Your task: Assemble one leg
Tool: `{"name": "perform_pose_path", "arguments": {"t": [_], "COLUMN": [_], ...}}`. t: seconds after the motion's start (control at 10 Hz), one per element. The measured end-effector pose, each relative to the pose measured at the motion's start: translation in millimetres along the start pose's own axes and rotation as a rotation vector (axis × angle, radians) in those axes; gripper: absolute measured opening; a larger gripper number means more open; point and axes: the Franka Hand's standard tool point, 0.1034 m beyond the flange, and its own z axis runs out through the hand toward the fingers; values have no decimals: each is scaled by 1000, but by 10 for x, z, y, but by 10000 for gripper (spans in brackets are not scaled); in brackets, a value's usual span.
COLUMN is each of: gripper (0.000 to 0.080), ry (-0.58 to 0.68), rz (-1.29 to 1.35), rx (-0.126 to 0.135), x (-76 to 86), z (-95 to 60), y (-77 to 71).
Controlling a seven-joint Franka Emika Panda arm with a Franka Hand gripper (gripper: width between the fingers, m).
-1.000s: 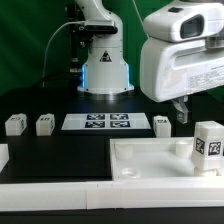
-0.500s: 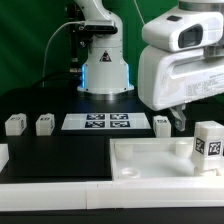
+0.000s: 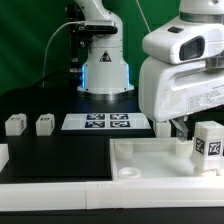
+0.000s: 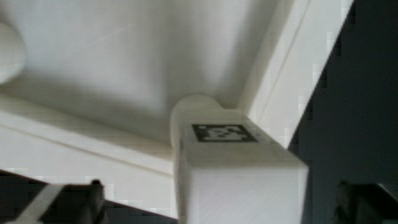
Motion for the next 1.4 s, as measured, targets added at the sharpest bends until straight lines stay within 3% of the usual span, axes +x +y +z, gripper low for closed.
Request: {"name": "perform_pose_path", "arguments": {"t": [0.3,0.6,1.1,1.4], "gripper": [649,293,293,293], "ry": [1,-1,-1,1], "rz": [0,-3,25,339], "rx": [0,0,1,4], "x": [-24,-32,-32,-25], "z": [45,49,49,52], "y": [4,19,22,0]}}
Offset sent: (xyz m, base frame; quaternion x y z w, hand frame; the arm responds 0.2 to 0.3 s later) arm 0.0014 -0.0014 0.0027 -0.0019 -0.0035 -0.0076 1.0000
